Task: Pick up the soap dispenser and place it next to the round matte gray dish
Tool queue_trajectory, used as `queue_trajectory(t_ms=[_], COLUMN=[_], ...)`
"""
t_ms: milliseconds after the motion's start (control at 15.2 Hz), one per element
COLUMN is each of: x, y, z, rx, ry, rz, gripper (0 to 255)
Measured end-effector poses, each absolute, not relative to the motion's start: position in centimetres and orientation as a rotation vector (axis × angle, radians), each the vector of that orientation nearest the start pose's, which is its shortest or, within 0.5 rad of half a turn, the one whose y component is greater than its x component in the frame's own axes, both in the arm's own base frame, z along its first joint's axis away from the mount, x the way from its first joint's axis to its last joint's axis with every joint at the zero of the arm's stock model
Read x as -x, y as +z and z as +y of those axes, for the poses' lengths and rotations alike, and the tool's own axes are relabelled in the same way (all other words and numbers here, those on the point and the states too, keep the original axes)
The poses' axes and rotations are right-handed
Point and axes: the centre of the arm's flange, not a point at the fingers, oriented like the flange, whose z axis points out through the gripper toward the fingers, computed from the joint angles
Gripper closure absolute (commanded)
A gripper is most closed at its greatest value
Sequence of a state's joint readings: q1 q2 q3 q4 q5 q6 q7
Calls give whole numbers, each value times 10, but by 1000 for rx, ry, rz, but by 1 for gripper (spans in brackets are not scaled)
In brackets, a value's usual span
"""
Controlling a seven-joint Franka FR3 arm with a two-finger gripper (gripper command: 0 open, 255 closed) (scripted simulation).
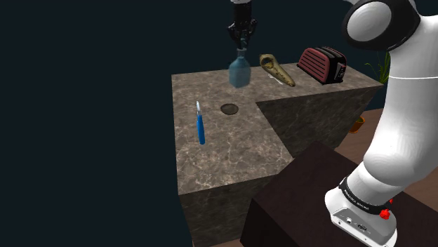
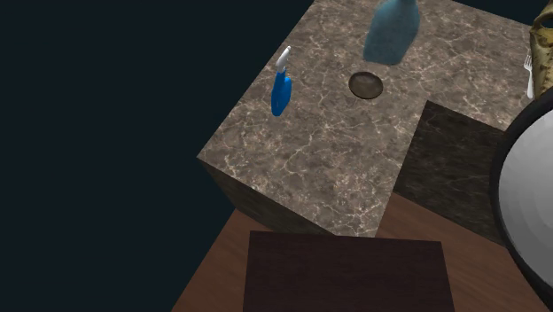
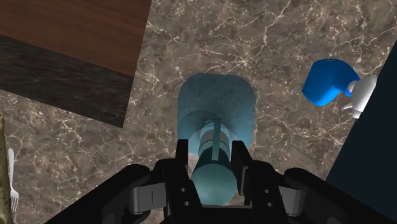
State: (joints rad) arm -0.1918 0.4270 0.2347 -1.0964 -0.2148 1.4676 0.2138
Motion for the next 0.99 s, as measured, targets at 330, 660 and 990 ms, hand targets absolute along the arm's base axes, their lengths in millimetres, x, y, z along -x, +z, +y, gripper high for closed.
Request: queue_trajectory(t_ms=[330,660,990], x=[-668,-669,-670], y=[559,532,507], z=[-38,-39,-39], rx=[3246,3246,3246], ry=[52,52,52], rz=[334,334,334], gripper=[255,255,255])
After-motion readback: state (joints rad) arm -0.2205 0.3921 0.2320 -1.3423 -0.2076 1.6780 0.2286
